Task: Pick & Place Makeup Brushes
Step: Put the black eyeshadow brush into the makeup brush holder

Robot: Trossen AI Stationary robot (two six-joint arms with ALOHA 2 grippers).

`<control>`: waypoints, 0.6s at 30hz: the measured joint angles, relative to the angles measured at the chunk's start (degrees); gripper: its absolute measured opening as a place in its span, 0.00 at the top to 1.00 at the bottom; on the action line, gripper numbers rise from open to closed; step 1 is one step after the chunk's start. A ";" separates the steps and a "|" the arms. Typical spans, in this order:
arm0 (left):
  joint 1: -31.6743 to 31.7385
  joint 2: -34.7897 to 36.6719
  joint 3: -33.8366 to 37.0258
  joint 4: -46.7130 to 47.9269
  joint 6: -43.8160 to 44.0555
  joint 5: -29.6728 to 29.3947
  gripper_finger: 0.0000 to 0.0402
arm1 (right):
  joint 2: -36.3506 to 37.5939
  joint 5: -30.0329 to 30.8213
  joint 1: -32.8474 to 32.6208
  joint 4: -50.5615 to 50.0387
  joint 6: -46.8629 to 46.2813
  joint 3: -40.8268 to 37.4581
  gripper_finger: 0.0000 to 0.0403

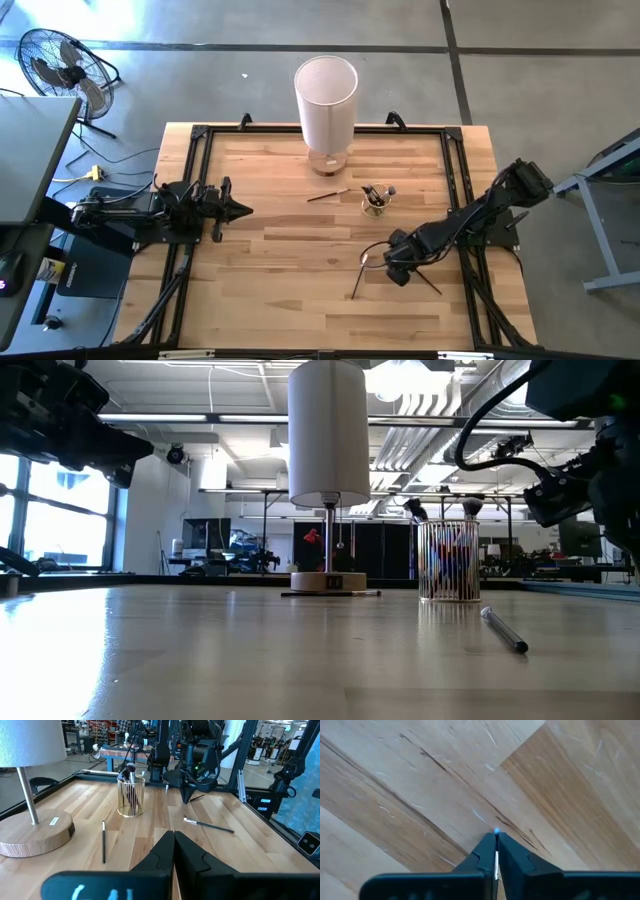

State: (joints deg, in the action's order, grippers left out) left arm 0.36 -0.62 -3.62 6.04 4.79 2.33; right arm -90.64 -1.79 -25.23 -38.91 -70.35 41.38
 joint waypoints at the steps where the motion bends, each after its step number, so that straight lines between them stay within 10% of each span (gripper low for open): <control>1: -0.01 0.00 0.00 0.00 0.01 0.00 1.00 | 0.37 0.08 0.00 0.04 -0.25 -0.07 0.98; 11: -0.01 0.00 0.00 0.00 0.01 0.00 1.00 | 14.02 19.08 -3.17 1.06 -11.65 -0.41 1.00; 18: -0.02 0.00 -0.02 0.02 0.01 0.00 1.00 | 24.65 43.43 -4.97 6.32 -8.98 -0.32 1.00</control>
State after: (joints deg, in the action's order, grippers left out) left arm 0.34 -0.62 -3.64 6.07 4.80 2.33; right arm -65.99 41.64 -30.20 -32.59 -79.33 41.06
